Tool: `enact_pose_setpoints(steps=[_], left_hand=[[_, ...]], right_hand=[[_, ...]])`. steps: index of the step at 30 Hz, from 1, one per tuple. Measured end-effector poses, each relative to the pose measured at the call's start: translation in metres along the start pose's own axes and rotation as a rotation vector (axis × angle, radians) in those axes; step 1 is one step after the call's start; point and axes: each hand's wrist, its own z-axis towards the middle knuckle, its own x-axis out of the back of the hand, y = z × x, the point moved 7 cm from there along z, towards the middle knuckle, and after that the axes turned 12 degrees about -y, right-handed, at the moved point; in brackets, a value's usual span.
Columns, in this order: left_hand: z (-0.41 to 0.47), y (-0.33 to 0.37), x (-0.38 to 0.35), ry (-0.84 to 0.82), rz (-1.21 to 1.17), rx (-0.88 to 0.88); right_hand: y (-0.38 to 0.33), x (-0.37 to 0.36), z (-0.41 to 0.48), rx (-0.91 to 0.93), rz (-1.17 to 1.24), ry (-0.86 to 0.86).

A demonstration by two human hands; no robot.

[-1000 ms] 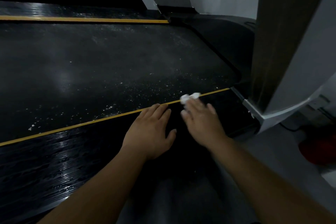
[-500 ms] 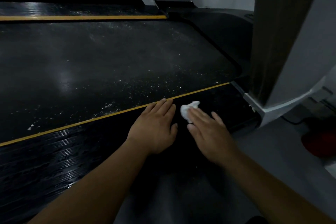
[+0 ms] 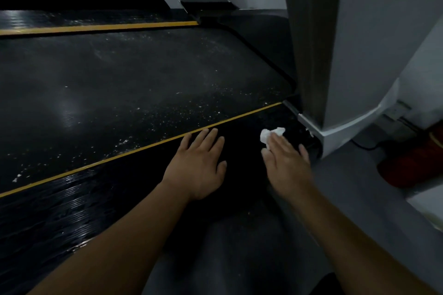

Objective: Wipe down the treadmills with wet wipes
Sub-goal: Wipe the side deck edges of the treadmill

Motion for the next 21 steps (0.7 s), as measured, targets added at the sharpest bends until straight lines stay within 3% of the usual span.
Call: enact_pose_setpoints(steps=[5, 10, 15, 19, 21], left_hand=[[0.007, 0.011, -0.001, -0.014, -0.002, -0.030], [0.014, 0.019, 0.000, -0.021, 0.029, -0.036], [0.026, 0.028, 0.000, -0.028, 0.017, -0.047], [0.029, 0.031, 0.001, -0.038, 0.007, -0.055], [0.032, 0.032, 0.001, -0.033, 0.009, -0.053]], right_hand=[[-0.041, -0.022, -0.046, 0.279, -0.051, 0.008], [0.016, 0.004, -0.007, -0.028, 0.029, 0.074], [-0.016, -0.016, -0.046, 0.228, -0.036, 0.014], [0.038, 0.008, -0.007, -0.057, -0.004, 0.074], [0.023, 0.009, 0.006, -0.066, 0.001, 0.064]])
